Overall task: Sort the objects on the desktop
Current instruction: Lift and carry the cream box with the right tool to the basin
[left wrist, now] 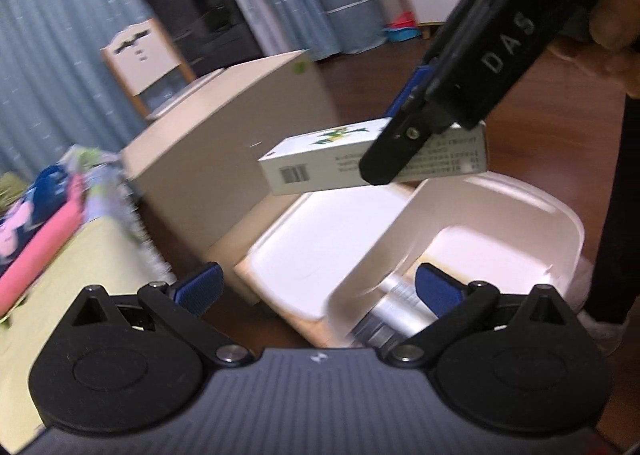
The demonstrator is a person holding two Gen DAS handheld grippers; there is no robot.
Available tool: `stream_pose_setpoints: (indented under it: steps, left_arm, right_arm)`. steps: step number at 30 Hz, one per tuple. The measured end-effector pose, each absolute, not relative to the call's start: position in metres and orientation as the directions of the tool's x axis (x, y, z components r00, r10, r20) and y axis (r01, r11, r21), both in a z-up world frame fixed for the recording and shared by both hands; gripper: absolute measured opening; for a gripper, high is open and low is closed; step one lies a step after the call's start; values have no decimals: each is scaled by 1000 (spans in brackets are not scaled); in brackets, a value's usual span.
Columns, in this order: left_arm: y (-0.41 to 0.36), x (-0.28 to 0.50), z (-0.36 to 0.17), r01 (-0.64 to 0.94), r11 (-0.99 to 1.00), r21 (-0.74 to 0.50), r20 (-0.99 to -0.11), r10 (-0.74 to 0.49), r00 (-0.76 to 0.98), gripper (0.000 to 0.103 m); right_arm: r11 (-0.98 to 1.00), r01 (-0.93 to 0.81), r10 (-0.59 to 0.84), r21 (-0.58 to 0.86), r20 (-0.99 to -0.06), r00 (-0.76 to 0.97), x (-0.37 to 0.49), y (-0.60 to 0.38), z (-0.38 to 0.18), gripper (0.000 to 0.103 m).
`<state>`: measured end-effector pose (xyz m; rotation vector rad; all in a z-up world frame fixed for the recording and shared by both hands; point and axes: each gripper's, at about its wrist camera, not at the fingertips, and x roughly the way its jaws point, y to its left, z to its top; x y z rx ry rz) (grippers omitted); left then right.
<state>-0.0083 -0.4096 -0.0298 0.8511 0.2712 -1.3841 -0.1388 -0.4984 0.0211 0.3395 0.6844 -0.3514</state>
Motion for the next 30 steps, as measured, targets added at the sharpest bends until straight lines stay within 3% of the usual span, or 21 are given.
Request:
stream_pose_setpoints:
  steps: [12,30]
  left_arm:
    - [-490,-61,-92,896,-190,401,-705,-689,170,103]
    - [-497,-59,-152,861,-327,389,-791,-597,130,103]
  right_arm:
    - [755,615,-268,228,-749,606,-218,-558,-78,34]
    - [685,704,-201,188,-880,430,-164,-557,-183,34]
